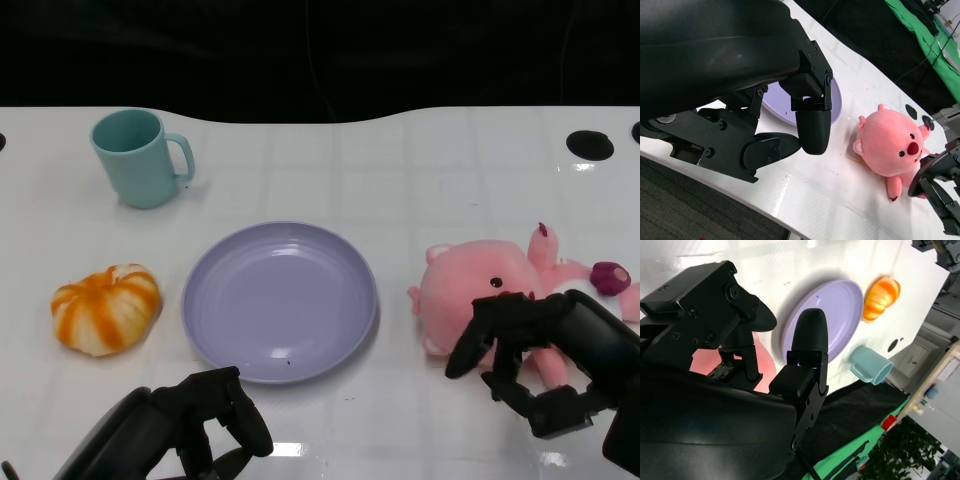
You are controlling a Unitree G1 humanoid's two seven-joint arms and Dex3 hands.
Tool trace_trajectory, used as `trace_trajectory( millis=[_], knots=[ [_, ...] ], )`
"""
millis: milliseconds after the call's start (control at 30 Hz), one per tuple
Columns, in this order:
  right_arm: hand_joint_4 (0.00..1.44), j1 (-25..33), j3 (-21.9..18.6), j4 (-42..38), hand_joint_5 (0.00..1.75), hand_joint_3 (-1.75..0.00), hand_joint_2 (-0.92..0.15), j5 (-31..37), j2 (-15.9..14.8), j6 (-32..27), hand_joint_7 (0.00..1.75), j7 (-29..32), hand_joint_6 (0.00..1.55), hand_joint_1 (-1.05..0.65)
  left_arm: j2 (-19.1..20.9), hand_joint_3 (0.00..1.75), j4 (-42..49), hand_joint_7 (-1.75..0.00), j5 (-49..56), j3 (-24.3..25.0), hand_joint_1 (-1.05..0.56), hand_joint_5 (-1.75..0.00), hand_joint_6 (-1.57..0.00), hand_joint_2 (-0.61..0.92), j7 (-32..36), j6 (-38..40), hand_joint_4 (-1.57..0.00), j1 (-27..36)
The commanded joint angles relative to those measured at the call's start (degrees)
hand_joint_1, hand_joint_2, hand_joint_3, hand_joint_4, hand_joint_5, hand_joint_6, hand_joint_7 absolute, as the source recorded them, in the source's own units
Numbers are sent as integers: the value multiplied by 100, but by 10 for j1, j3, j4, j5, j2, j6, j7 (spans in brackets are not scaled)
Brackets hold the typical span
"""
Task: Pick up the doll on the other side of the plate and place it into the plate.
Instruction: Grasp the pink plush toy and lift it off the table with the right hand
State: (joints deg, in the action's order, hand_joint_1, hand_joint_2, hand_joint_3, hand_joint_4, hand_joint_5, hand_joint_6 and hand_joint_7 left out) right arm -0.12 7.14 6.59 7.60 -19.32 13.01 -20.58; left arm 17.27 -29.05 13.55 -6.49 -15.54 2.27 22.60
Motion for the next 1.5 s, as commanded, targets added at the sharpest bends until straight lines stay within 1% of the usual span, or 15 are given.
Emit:
trace_trajectory(
  millis=[33,100,133,167,233,300,367,500,733,867,900,933,1000,1200,1500],
  knots=[
    [64,6,-16,17,98,-74,-59,-5,8,-13,57,20,72,-2,8,61,2,-132,-1,3,-25,-174,-62,84,-2,-2,-64,0],
    [59,7,-17,22,89,-60,-65,0,10,-15,45,26,69,-4,7,61,3,-132,-1,3,-25,-174,-62,84,-2,-2,-63,0],
    [59,4,-19,21,87,-58,-66,9,8,-6,43,32,69,-5,7,61,4,-132,-2,3,-25,-174,-62,84,-2,-3,-63,-1],
    [53,2,-20,20,80,-51,-68,19,7,2,37,39,65,-7,8,61,6,-132,-2,4,-25,-174,-62,84,-2,-5,-63,-1],
    [44,-1,-25,29,66,-31,-77,38,4,2,22,52,57,-13,8,61,8,-132,0,3,-25,-173,-62,84,-1,-6,-63,-2],
    [35,-2,-30,39,58,-16,-84,58,0,-3,12,61,51,-20,8,61,8,-133,2,2,-26,-172,-62,84,-1,-7,-63,-2],
    [31,-3,-31,45,56,-10,-87,75,-4,-5,8,67,47,-26,8,62,8,-133,3,1,-26,-172,-62,84,0,-7,-63,-1],
    [20,-11,-33,74,57,-3,-90,166,-34,-23,1,82,38,-42,5,62,2,-133,3,-1,-25,-172,-62,84,-1,1,-63,-2],
    [2,-23,-23,113,53,0,-86,233,-58,-81,0,53,26,-58,3,61,2,-133,6,-8,-26,-174,-62,84,1,2,-64,-7],
    [0,-35,-16,124,48,0,-86,253,-70,-113,0,23,22,-62,2,63,0,-132,7,-10,-27,-174,-62,83,2,6,-64,-8],
    [0,-42,-12,122,43,0,-86,260,-75,-125,1,9,20,-63,2,63,0,-132,8,-11,-27,-174,-63,83,2,6,-64,-9],
    [0,-50,-8,119,38,0,-86,267,-79,-134,1,-1,19,-64,1,64,-1,-132,10,-11,-27,-174,-63,82,3,6,-64,-9],
    [0,-65,2,106,35,0,-86,280,-85,-143,1,-14,19,-65,1,65,-2,-131,11,-12,-27,-174,-63,81,4,5,-65,-8],
    [0,-96,31,68,34,0,-87,311,-92,-151,1,-24,19,-68,1,68,-5,-131,14,-12,-27,-173,-64,79,3,7,-64,-5],
    [0,-159,73,-35,37,0,-85,346,-85,-141,1,0,22,-72,-2,70,-21,-130,17,-15,-27,-173,-64,78,1,25,-65,-2]
  ],
)
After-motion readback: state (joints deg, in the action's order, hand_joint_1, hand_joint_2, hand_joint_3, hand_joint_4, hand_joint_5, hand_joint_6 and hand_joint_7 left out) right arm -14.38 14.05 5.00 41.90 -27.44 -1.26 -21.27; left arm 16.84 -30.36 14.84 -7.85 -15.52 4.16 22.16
